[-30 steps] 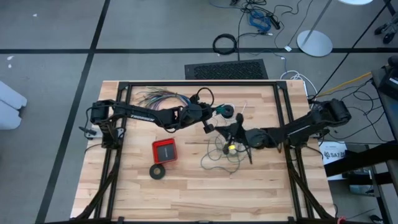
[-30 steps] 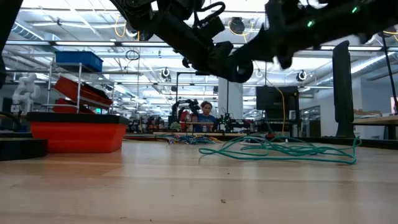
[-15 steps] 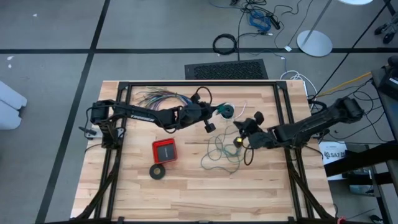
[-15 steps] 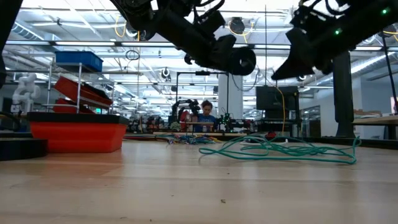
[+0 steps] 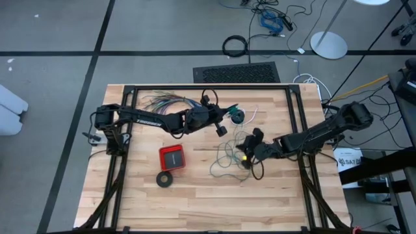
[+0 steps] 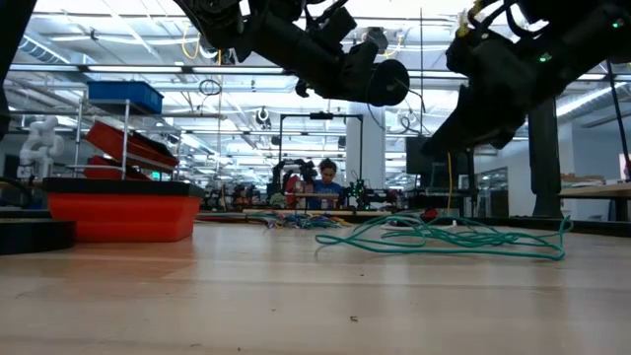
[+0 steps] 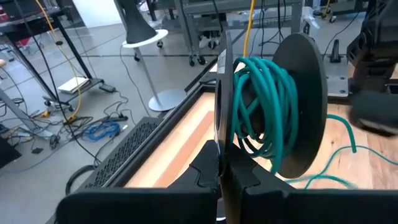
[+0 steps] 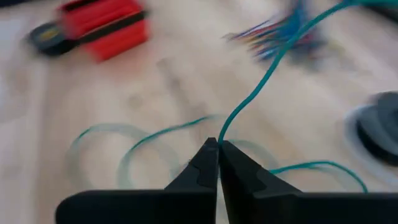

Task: Coil cords
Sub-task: Uncoil the green wire from the spool

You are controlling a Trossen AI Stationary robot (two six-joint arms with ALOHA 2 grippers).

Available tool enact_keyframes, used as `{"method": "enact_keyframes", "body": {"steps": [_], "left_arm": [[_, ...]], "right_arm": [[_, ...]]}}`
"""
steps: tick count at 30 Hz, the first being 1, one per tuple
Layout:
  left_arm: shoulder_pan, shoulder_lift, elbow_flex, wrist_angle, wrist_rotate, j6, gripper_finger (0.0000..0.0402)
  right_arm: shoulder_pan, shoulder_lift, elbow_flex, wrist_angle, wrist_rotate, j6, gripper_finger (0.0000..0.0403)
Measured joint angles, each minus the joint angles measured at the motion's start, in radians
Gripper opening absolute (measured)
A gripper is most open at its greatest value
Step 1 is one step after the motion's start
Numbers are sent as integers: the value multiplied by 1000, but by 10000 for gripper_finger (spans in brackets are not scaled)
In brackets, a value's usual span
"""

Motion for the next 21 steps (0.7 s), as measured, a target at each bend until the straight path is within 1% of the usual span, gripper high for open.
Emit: {"method": "enact_keyframes", "body": {"steps": [2,3,5,7,10,14,18,21], "left_arm": [[3,0,0,-1,0,0,0],[4,0,0,0,0,0,0],[6,0,0,-2,0,0,0],[6,0,0,-4,0,0,0],[6,0,0,-4,0,0,0],[5,0,0,-12,1,0,0],[5,0,0,-24,1,0,0],[6,0,0,-38,1,0,0]], "right_arm": [[23,19,0,33,-70,-12,0],[36,27,0,41,-88,-9,0],[60,42,0,53,-93,16,2],[78,52,0,31,-72,53,14],[96,60,0,-58,-43,123,49],[109,60,0,-150,-42,206,109],[127,45,0,-155,-42,215,158],[135,17,0,-147,-40,213,178]]}}
